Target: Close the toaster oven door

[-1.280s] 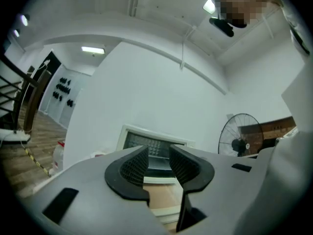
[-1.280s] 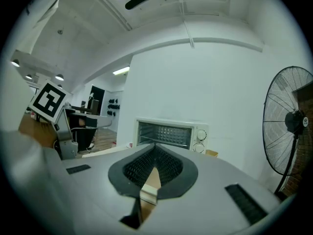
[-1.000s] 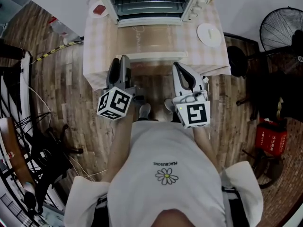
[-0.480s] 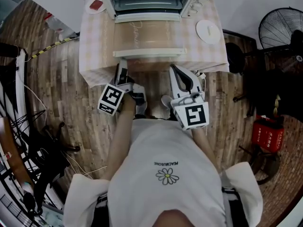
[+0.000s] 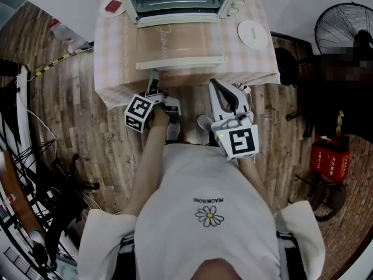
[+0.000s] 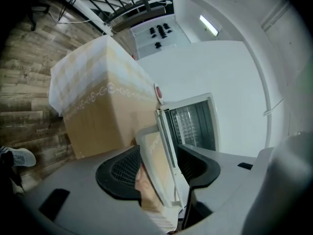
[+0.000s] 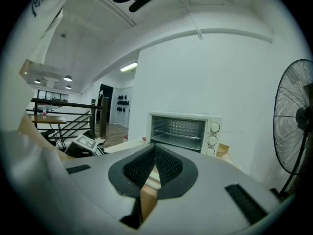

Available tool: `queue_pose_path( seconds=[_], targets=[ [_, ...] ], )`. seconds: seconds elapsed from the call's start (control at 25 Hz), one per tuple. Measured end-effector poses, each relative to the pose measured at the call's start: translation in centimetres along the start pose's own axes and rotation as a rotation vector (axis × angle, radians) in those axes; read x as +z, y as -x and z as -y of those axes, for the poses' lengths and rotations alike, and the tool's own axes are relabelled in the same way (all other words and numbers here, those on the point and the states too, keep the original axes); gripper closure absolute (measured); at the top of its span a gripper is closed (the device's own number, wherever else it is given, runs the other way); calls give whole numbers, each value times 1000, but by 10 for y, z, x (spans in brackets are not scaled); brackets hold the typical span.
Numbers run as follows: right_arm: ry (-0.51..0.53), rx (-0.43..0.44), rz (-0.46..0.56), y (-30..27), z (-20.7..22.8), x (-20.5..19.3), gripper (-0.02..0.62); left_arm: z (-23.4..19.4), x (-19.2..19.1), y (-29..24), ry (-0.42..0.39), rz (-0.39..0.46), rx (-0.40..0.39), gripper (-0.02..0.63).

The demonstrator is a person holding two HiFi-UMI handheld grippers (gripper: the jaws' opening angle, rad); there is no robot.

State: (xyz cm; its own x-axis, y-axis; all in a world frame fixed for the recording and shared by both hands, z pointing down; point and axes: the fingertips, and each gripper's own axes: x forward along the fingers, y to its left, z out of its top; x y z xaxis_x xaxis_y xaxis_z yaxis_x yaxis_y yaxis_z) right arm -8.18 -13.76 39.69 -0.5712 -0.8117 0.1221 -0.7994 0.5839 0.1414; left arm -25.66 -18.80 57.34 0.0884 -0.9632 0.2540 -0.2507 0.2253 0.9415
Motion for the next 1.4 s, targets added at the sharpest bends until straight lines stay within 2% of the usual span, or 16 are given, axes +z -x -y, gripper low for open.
queue_pose_path(
  seconds=[0.28, 0.72, 1.16, 1.4],
  targets=[
    [16, -7, -15, 2, 2, 1, 584, -15, -4, -10, 28, -16, 28, 377],
    [34, 20, -26, -4, -6, -2, 584, -20, -5, -12, 31, -12, 11, 380],
    [30, 10, -34, -2, 2, -4, 584, -25, -6, -11, 65, 12, 21, 410],
    [31, 14, -42, 0, 3, -6, 584, -22, -4, -15, 72, 21, -3, 416]
  ],
)
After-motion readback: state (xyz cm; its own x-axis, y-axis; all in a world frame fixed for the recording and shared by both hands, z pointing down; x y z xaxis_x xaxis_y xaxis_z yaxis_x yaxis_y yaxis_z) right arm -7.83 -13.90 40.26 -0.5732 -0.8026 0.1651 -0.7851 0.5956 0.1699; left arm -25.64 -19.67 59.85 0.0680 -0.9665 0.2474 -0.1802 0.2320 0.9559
